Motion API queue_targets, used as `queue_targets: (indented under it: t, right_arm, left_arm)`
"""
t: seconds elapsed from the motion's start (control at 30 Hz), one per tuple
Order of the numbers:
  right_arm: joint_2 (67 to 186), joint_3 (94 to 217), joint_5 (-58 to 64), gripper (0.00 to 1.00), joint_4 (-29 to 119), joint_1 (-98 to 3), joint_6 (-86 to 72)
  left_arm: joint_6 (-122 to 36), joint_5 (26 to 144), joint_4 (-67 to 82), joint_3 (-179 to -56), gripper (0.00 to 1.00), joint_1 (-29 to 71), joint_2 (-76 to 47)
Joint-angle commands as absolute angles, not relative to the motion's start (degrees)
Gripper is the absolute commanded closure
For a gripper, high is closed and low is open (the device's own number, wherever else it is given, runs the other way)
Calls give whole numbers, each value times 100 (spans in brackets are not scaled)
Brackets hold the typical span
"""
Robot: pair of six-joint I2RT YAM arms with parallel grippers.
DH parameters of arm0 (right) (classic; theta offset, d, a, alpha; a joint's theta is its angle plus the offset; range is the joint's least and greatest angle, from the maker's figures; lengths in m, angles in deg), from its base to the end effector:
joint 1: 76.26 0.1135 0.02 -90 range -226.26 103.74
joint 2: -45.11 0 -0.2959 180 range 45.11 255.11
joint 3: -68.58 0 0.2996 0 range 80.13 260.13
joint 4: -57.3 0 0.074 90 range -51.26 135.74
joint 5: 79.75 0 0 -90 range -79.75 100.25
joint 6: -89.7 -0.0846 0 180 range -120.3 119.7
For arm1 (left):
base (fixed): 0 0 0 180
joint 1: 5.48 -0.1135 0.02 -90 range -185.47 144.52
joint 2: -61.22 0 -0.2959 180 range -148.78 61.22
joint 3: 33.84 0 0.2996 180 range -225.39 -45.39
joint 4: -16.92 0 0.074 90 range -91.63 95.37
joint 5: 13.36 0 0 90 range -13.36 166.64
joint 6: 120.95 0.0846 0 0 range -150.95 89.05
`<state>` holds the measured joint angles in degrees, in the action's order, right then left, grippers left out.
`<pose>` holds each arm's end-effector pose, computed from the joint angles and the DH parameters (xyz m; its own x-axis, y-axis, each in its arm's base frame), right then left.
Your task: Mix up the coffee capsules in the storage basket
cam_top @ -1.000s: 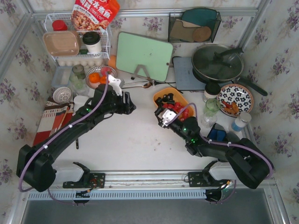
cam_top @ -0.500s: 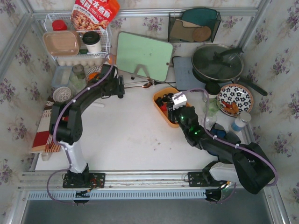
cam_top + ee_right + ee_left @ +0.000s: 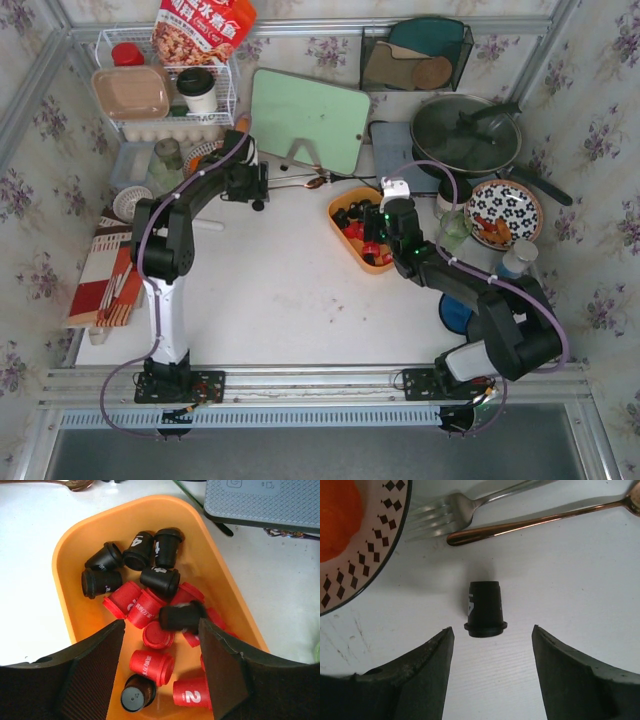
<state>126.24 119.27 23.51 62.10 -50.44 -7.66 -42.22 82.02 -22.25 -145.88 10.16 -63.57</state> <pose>0.3448 0.1453 0.1864 -0.4168 -0.0631 -0.9068 -0.1859 0.9824 0.0171 0.5551 -0.1636 0.1658 -0.8067 0.0238 -0.5904 0.1697 0.9664 -0.1929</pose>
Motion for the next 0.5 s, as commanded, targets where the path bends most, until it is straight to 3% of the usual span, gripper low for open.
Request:
queue_targets:
  t: [0.0,0.37,0.47]
  right_arm:
    - [12658,12081,2160,30,5872,-5035,-954]
    - [12183,11979,2028,30,5705,-5041,-918]
    - [12096,11963,2033,31,5656,-5038,-909]
  left_arm:
    - [-4048,8342,-2448,-14864,34,967,-6557]
    - [-4094,8364,-2861,-15407,41,907,-7091]
    - [-4105,8349,-2954,-15483,51,906,-7169]
